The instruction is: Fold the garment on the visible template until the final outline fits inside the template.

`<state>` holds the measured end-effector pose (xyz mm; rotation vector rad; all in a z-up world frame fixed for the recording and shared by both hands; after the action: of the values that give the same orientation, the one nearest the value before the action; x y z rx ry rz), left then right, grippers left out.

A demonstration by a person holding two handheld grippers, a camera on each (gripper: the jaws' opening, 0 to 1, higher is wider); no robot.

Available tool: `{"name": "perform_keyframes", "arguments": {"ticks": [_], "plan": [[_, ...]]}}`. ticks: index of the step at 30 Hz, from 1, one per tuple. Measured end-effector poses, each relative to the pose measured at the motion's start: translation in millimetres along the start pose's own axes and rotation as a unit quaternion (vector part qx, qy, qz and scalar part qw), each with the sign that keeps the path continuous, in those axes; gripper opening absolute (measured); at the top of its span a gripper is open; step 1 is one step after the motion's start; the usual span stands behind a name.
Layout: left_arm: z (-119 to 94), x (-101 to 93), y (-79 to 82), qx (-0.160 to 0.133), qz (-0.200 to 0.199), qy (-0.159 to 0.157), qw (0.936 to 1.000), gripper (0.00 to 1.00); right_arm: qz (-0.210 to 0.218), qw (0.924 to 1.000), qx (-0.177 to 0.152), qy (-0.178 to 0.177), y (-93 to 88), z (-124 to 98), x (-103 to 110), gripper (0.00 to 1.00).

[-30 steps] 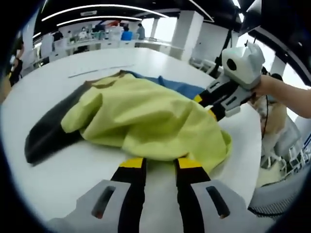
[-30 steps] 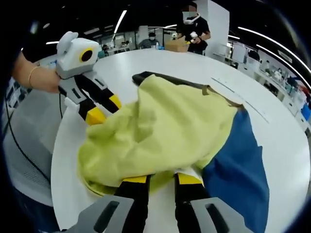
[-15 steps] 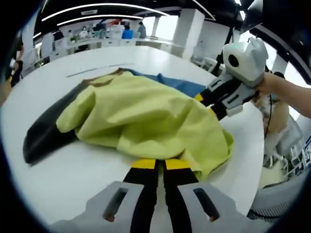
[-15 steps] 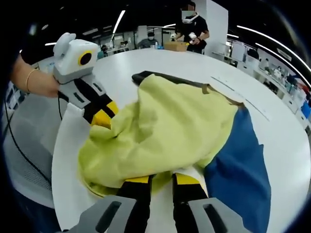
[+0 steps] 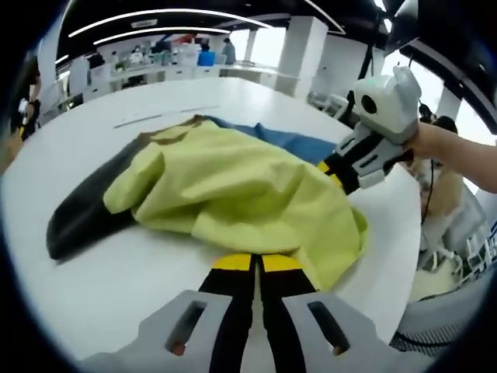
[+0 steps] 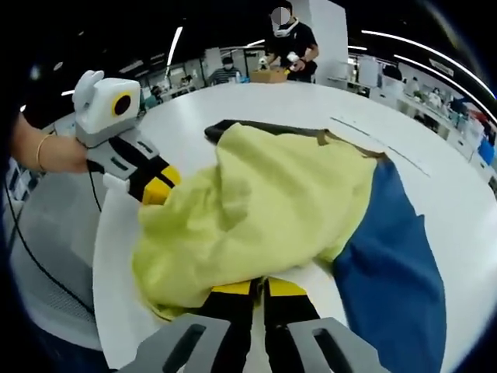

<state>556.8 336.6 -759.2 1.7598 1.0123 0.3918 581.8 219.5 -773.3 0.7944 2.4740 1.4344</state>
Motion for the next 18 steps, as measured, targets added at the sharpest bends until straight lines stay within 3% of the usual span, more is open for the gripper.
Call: {"name": "perform_keyframes", "arguments": {"ticks": [5, 9, 18], "plan": [[-12, 5.7, 5.0, -0.001, -0.005, 0.02, 0.9998, 0.0, 0.01, 0.9998, -0.003, -0.015, 0.6, -10, -3, 0.0], [-23, 10.1, 8.3, -0.001, 0.019, 0.033, 0.9993, 0.0, 0.009, 0.9995, -0.004, -0.029, 1.6, -19, -4, 0.0], [-45, 15.0, 22.5, -0.03, 0.036, 0.062, 0.997, 0.0, 0.014, 0.9973, 0.003, -0.072, -2.2, -42, -7, 0.0]]}}
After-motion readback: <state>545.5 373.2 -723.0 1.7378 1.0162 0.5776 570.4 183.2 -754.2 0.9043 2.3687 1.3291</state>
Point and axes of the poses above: the point that each gripper's makers call its tool centre point, and the gripper's own axes: z roughly forward along the fingers, x roughly to its left, y roughly out of its top, the point moved 1 cm from there along -z, roughly backward along the fingers, and after that the axes turned 15 degrees about -x, right-handed, at the moved point
